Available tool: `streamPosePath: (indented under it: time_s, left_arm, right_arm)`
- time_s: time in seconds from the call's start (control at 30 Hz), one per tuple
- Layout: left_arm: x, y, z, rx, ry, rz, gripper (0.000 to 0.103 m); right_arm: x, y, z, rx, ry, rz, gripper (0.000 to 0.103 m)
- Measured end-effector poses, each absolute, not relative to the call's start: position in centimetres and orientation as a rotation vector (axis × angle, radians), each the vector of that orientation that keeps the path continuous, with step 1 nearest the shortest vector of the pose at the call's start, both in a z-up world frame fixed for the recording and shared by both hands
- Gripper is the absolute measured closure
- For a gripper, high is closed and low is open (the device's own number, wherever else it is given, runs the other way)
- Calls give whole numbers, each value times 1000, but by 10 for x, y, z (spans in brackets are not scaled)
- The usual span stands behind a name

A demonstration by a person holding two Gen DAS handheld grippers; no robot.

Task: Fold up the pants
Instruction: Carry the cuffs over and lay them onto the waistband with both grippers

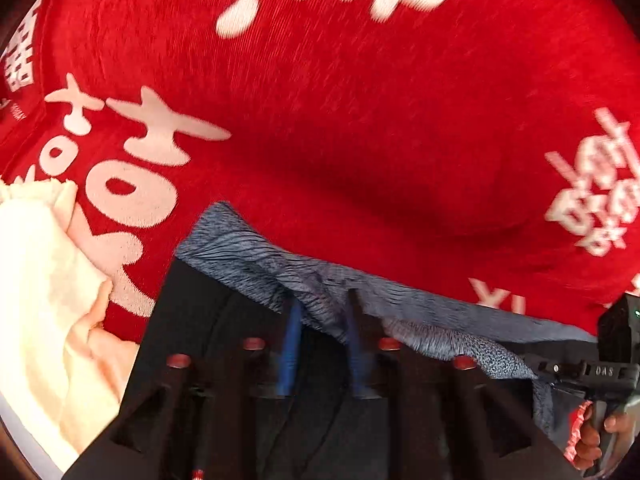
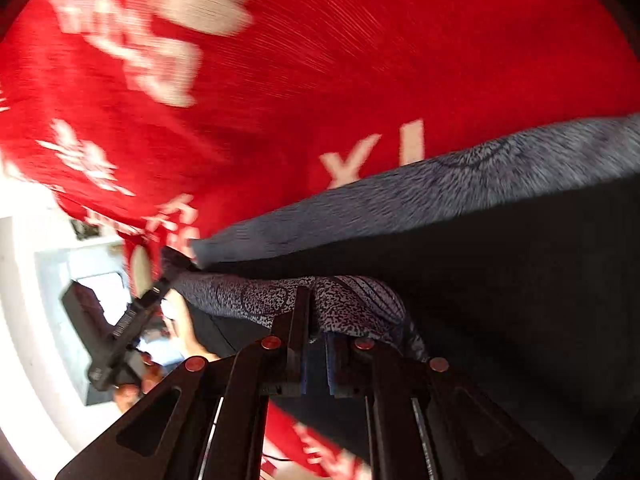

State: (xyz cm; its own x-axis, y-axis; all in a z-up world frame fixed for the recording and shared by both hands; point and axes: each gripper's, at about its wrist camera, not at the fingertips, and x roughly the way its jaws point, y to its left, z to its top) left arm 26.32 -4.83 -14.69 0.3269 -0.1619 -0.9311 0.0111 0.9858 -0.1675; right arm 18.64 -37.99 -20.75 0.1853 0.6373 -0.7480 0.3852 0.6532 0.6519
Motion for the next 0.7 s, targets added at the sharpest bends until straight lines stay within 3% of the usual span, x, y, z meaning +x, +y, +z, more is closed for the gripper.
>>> streamPosePath:
  time_s: [0.03, 0.07, 0.17, 0.27, 0.3, 0.33, 0.4, 0.7]
  left_arm:
    - [265, -47, -152, -114, 1233, -52, 33]
    - [261, -42, -153, -97, 1209, -3, 26]
    - [258, -33, -150, -90, 1202, 34, 25]
    - [249, -38, -145, -8, 1244, 37, 25]
    - [240, -46, -140, 40, 1245, 27, 25]
    - [233, -56, -137, 63, 1243, 17, 25]
    - [207, -82, -129, 94, 1251, -42, 25]
    - [101, -215, -127, 144, 1399, -414, 25]
  right_arm:
    - [191, -379, -218, 891, 1454, 213, 94]
    - [193, -379, -224, 886, 1460, 213, 94]
    - [195, -385, -229, 937, 1451, 226, 94]
    - [197, -384, -213, 872, 1456, 250, 84]
    - [198, -383, -205, 838, 1446, 257, 70]
    - [197, -383, -194, 814, 1424, 270, 47]
    - [191, -384, -166, 795, 1353, 281, 26]
    - [64, -422, -107, 610, 1321, 66, 23]
